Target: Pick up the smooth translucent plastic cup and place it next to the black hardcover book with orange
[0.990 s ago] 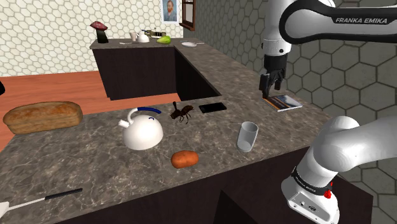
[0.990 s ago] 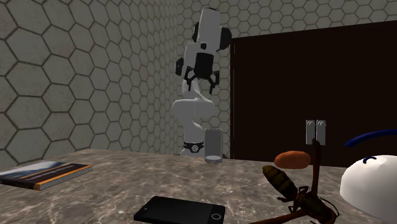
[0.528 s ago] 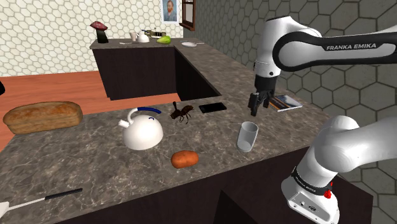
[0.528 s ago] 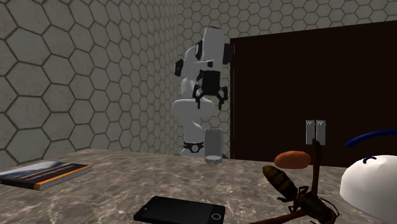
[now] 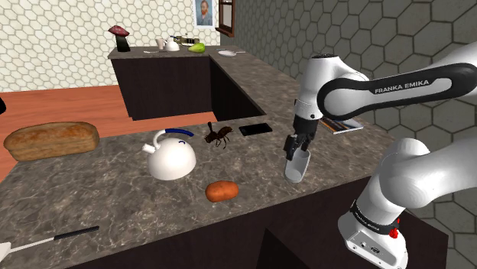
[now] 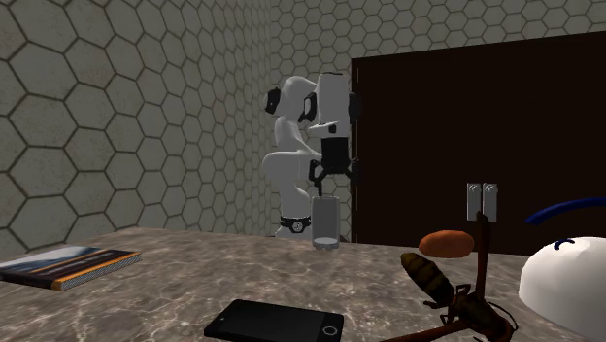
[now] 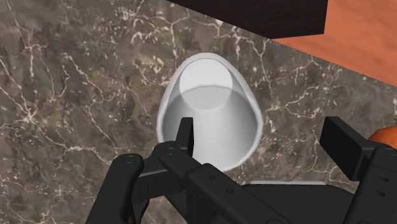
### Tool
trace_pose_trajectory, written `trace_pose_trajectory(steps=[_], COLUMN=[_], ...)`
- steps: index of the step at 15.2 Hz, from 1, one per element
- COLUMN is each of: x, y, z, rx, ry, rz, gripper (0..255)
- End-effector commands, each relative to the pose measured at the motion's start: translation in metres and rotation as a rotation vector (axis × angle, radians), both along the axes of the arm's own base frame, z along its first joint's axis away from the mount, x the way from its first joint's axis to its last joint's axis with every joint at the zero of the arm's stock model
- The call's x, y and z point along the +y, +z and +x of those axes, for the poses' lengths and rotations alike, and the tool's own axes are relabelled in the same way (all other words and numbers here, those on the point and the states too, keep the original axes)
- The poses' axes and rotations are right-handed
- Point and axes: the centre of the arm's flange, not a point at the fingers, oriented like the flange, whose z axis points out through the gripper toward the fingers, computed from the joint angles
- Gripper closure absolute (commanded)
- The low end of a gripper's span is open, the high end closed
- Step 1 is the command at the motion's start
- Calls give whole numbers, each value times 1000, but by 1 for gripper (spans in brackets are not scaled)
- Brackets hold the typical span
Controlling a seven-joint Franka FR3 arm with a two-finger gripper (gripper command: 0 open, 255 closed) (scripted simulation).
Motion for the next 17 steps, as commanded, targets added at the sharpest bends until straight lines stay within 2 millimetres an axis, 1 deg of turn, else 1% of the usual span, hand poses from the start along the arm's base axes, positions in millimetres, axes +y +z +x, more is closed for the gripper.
trace_pose_trajectory(steps=[1,6,14,15,17], x=[2,3,3,3,3], y=[-13,-37,-37,-37,-37], z=[1,0,0,0,0], rx=[-4,-4,-4,-4,-4], ry=[-1,-1,-1,-1,-1], rz=[4,4,4,4,4], gripper=[0,0,0,255,255])
